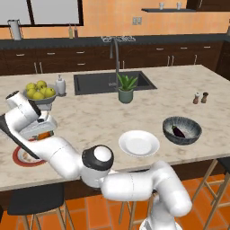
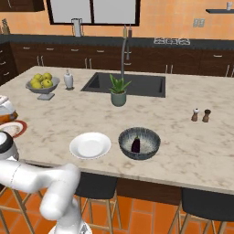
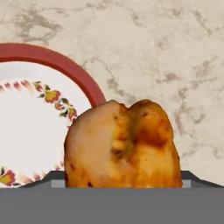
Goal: Pick the chicken drumstick and eggplant from their plates and place them in the bowl. Then put the bowl in the fridge.
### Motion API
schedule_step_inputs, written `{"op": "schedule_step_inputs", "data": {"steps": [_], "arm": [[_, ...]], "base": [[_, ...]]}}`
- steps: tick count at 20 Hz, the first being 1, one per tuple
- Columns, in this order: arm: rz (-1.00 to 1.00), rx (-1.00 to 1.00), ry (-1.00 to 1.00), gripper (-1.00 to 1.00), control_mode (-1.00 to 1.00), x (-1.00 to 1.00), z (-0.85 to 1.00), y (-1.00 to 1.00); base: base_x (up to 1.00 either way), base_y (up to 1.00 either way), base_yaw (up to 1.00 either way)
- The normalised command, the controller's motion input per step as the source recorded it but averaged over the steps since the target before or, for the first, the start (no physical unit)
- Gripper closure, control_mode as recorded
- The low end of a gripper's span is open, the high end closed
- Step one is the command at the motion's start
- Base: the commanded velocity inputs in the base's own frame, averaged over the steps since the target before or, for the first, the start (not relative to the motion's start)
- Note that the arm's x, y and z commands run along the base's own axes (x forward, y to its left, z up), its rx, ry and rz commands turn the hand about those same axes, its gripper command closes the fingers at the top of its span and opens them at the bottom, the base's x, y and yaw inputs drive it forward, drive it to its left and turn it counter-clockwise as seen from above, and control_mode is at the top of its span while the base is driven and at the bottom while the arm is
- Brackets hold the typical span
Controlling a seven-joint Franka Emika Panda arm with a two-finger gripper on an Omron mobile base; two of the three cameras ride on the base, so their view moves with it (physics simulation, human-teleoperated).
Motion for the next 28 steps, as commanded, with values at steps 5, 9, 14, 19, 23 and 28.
{"op": "schedule_step_inputs", "data": {"steps": [5, 9, 14, 19, 23, 28], "arm": [[0.02, 0.29, -0.17, 1.0, -1.0, -0.57, 0.07, -1.0], [0.02, 0.23, -0.02, 1.0, -1.0, -0.47, 0.41, -1.0], [0.04, 0.11, -0.03, 1.0, -1.0, -0.34, 0.71, -1.0], [0.0, 0.03, 0.0, 1.0, -1.0, -0.43, 0.64, -1.0], [0.0, 0.03, 0.0, 1.0, -1.0, -0.27, 0.33, -1.0], [0.0, 0.04, 0.0, 1.0, -1.0, -0.11, 0.07, -1.0]], "base": [[0.0, 0.0, 0.0], [0.0, 0.0, 0.0], [0.0, 0.0, 0.0], [0.0, 0.0, 0.0], [0.0, 0.0, 0.0], [0.0, 0.0, 0.0]]}}
